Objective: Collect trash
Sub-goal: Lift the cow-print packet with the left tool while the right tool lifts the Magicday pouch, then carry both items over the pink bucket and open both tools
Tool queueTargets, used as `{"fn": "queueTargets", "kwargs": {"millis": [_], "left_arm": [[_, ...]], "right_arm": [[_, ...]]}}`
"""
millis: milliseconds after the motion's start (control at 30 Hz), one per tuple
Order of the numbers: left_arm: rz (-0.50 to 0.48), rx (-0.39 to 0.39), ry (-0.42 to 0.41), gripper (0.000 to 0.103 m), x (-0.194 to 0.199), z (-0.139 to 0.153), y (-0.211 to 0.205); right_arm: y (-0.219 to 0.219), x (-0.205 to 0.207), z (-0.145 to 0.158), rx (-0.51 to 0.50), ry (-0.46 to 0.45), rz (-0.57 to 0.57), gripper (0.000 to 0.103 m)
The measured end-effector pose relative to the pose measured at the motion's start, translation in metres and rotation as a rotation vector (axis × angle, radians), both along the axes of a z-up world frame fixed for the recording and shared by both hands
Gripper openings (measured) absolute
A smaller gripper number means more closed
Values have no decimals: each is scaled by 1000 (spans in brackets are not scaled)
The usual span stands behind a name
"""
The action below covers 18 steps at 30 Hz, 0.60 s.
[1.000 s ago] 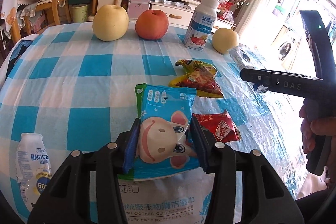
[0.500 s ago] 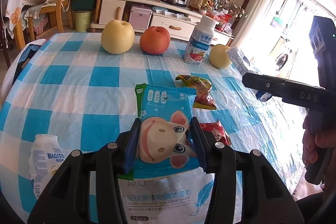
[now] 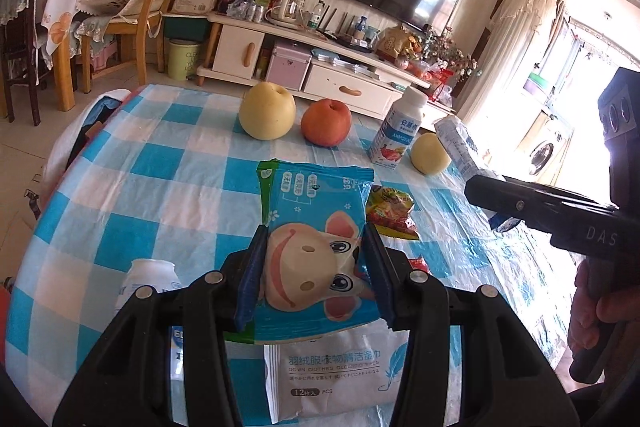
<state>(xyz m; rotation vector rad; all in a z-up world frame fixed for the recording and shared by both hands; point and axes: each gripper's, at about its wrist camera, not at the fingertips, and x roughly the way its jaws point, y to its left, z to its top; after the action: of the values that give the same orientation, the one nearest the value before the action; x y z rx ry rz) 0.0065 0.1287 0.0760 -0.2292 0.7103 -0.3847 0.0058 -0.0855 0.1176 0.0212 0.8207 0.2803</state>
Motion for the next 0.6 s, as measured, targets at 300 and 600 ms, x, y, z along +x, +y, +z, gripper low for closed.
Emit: {"fn": "queueTargets", "kwargs": {"millis": [300,600], "left_arm": [[160,-48,-50,49,-13,15,58],[384,-133,-87,49,-33,29,131]], "right_arm": [[52,-12,7,2,-20,98,60],[118,-26,1,19,4,234,60]]}}
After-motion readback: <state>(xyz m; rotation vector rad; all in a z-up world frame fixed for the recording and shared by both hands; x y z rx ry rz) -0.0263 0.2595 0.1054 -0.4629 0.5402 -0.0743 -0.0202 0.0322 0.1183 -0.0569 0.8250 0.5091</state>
